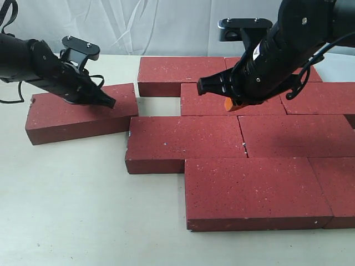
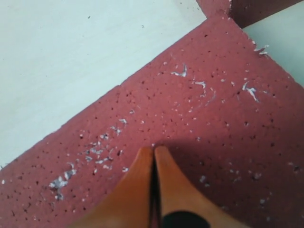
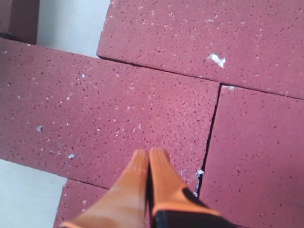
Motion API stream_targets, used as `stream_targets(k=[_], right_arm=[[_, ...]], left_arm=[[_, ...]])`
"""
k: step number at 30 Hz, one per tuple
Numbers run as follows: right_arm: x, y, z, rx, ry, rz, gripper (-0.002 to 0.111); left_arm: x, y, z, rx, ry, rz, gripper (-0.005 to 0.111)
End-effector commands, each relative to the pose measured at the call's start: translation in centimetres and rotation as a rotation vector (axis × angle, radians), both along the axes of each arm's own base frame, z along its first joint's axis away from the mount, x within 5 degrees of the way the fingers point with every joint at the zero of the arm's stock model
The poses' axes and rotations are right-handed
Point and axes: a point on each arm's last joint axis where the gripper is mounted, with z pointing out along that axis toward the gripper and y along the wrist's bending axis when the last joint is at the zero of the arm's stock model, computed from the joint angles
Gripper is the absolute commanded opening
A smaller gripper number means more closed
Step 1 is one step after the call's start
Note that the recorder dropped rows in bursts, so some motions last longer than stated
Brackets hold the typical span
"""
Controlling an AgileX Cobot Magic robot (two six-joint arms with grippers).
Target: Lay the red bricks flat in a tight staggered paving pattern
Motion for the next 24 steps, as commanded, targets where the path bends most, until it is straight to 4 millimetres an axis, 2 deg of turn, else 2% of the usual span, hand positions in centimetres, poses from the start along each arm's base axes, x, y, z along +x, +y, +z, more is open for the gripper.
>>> stream_targets(k=[1, 6, 9, 12, 13, 16, 19, 21, 24], right_arm=[[0.1, -0.1, -0.1, 0.0, -0.01, -0.003, -0.001], [0.2, -0.1, 0.0, 0.005, -0.019, -0.004, -0.001], [0.5, 0.1, 0.1, 0.0, -0.07, 0.05, -0.001], [0.8, 0.2, 0.5, 0.014, -0.093, 0.048, -0.001], [1.2, 0.4, 1.0, 0.015, -0.096, 0.048, -0.001], [2.5, 1.2, 1.9, 0.01, -0.068, 0.051, -0.001], [4.4, 3.3, 2.0, 0.086, -0.032, 0.083, -0.001], [5.2, 5.0, 1.6, 0.086, -0.017, 0.121, -0.001], [6.1, 7.5, 0.8, 0.086, -0.008, 0.162, -0.001]], left_arm=[[-0.3, -0.5, -1.0, 0.0, 0.041, -0.01, 0.0], [-0.5, -0.4, 1.8, 0.0, -0.025, -0.025, 0.0], [-1.5, 0.2, 5.4, -0.017, -0.058, -0.03, 0.0], [-2.0, 1.6, 7.4, -0.043, -0.065, 0.017, 0.0], [-1.9, 3.0, 8.1, -0.073, -0.065, 0.089, 0.0], [-1.9, 6.8, 8.3, -0.119, -0.019, 0.245, 0.0], [-2.2, 11.6, 8.0, -0.125, 0.03, 0.376, 0.0], [-2.3, 13.6, 8.0, -0.141, 0.025, 0.448, 0.0], [-2.3, 15.2, 7.6, -0.14, 0.027, 0.491, 0.0]])
